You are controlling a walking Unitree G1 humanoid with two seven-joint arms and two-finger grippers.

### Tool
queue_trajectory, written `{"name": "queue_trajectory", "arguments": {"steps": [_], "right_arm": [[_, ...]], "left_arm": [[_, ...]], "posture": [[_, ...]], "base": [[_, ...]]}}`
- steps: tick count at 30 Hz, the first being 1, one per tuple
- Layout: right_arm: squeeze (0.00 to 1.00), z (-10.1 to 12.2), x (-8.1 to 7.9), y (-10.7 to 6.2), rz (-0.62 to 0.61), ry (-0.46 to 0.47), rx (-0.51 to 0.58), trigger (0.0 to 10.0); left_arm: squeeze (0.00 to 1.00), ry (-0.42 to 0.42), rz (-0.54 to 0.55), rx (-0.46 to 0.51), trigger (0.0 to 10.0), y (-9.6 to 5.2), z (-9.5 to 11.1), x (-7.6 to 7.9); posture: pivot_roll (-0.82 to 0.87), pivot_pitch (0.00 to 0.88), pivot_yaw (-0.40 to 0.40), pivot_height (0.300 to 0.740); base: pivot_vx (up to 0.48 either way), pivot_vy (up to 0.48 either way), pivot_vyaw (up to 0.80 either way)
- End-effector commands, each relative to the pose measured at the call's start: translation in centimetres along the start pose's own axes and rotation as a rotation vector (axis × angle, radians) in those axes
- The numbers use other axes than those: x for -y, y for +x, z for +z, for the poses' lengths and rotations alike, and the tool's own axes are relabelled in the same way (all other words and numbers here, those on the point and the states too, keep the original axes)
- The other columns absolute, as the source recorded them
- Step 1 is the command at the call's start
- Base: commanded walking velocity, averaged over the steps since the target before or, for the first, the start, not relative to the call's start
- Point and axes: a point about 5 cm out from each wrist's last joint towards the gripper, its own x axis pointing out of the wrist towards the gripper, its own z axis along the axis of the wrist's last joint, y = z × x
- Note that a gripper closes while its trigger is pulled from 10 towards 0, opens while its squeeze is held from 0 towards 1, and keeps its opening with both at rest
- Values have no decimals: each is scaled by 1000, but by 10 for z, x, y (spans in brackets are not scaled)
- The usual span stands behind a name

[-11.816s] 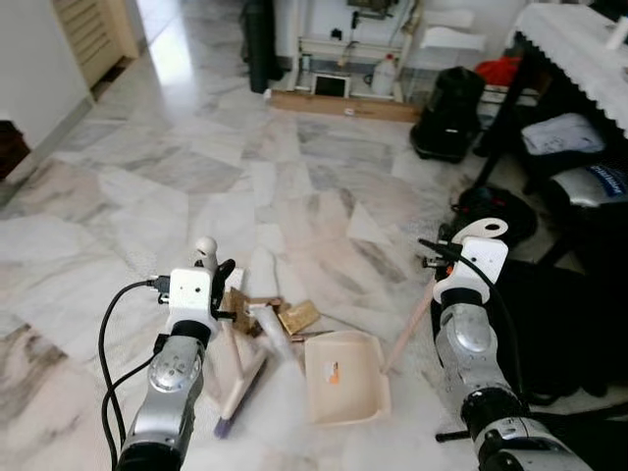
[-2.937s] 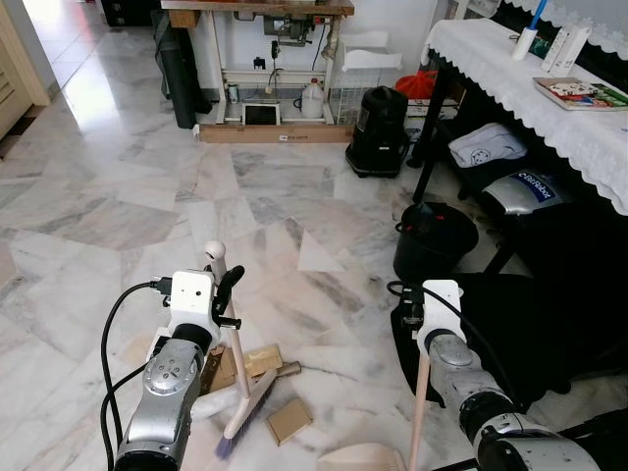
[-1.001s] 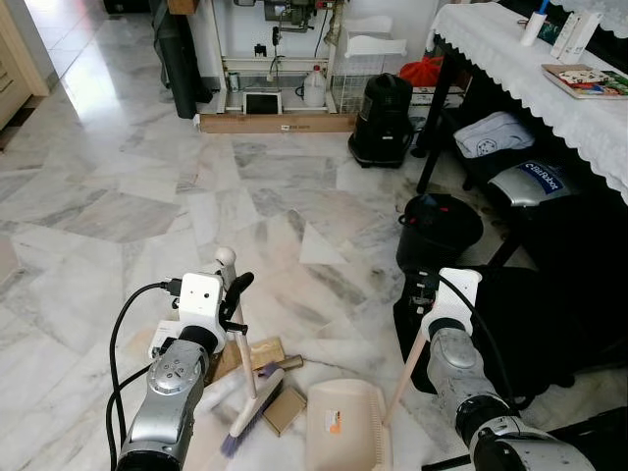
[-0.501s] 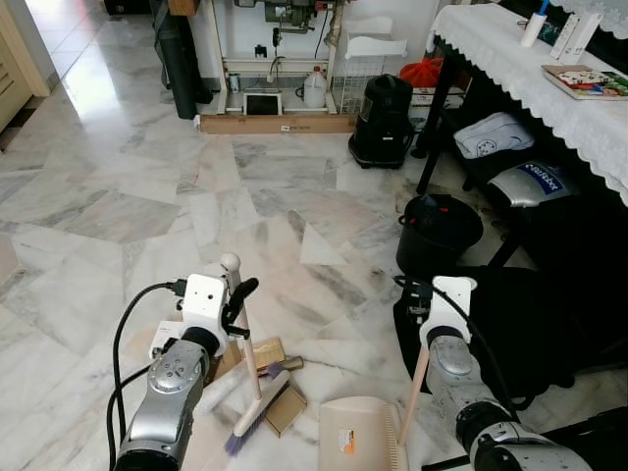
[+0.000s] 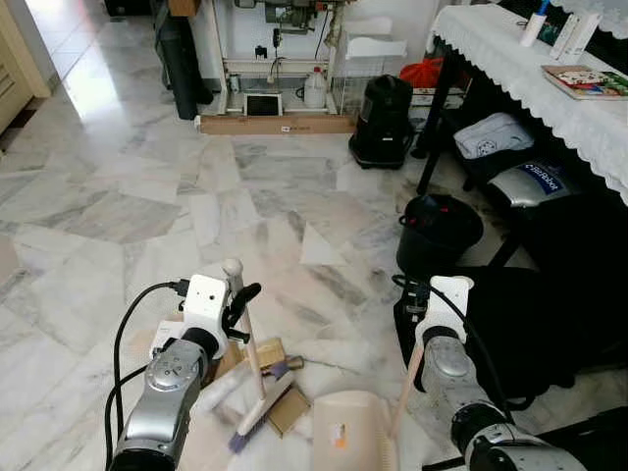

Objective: Sweep floor

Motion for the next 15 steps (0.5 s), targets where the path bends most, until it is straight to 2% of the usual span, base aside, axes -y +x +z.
{"name": "queue_trajectory", "arguments": {"steps": [1, 7, 15], "right_arm": [[0, 9, 5, 4, -25, 2, 38, 10000], [0, -1, 5, 2, -39, -54, -32, 10000], [0, -7, 1, 0, -20, -61, -69, 10000]], "left_arm": [[0, -5, -22, -20, 10000, -1, -2, 3], [0, -3, -29, -28, 10000, -2, -2, 2], [0, -24, -48, -63, 10000, -4, -4, 0]], "posture": [[69, 40, -40, 740], [71, 43, -38, 740], [78, 51, -27, 740]], "base": [[0, 0, 0], [0, 0, 0], [0, 0, 0]]}}
